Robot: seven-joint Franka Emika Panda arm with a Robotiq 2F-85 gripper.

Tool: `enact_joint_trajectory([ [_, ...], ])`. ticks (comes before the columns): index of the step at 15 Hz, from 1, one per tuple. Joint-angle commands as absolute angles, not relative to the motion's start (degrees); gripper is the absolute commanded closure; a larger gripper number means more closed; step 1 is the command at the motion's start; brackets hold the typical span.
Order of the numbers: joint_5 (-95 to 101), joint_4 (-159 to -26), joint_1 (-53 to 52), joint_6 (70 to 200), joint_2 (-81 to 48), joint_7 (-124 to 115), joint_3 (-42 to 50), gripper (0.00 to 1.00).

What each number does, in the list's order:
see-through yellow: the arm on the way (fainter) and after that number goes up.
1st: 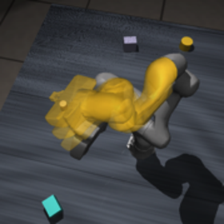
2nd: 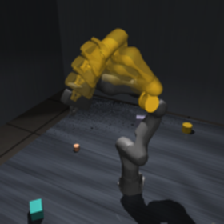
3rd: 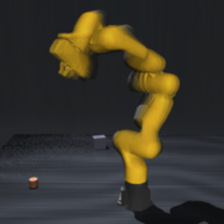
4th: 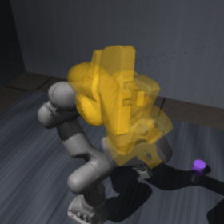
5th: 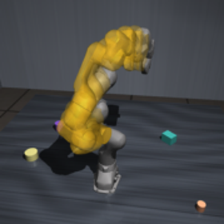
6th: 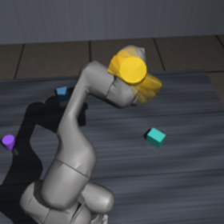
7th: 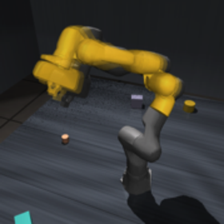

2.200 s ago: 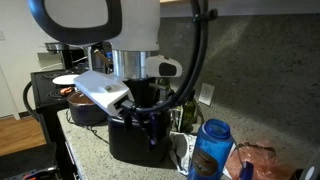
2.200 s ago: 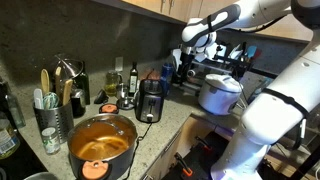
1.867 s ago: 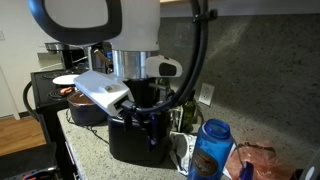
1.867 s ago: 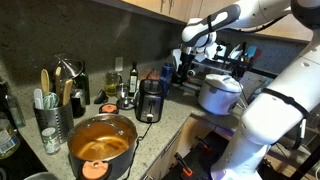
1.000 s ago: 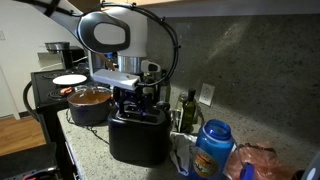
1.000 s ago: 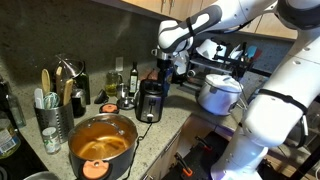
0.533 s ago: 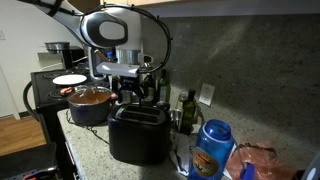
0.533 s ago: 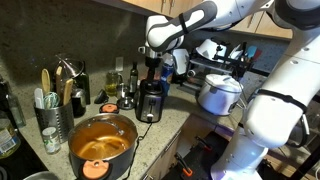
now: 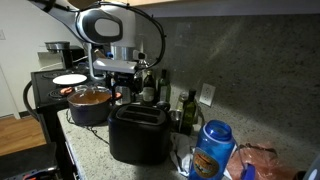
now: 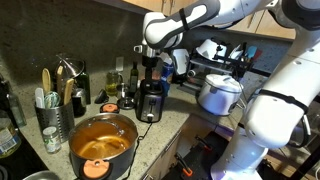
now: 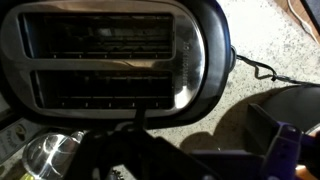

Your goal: Take the lid off the pot and put it on the counter

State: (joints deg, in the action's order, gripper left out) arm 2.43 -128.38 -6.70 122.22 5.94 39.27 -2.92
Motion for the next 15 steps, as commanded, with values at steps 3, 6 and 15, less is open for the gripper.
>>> enact_joint_trajectory([
  [3, 2.4, -128.6, -6.0, 122.0, 6.8, 40.3, -2.4, 0.00],
  [6, 0.3, -128.6, -6.8, 122.7, 6.5, 39.5, -3.0, 0.00],
  [15, -6.5, -128.8, -13.4, 125.3, 5.3, 36.4, -10.2, 0.00],
])
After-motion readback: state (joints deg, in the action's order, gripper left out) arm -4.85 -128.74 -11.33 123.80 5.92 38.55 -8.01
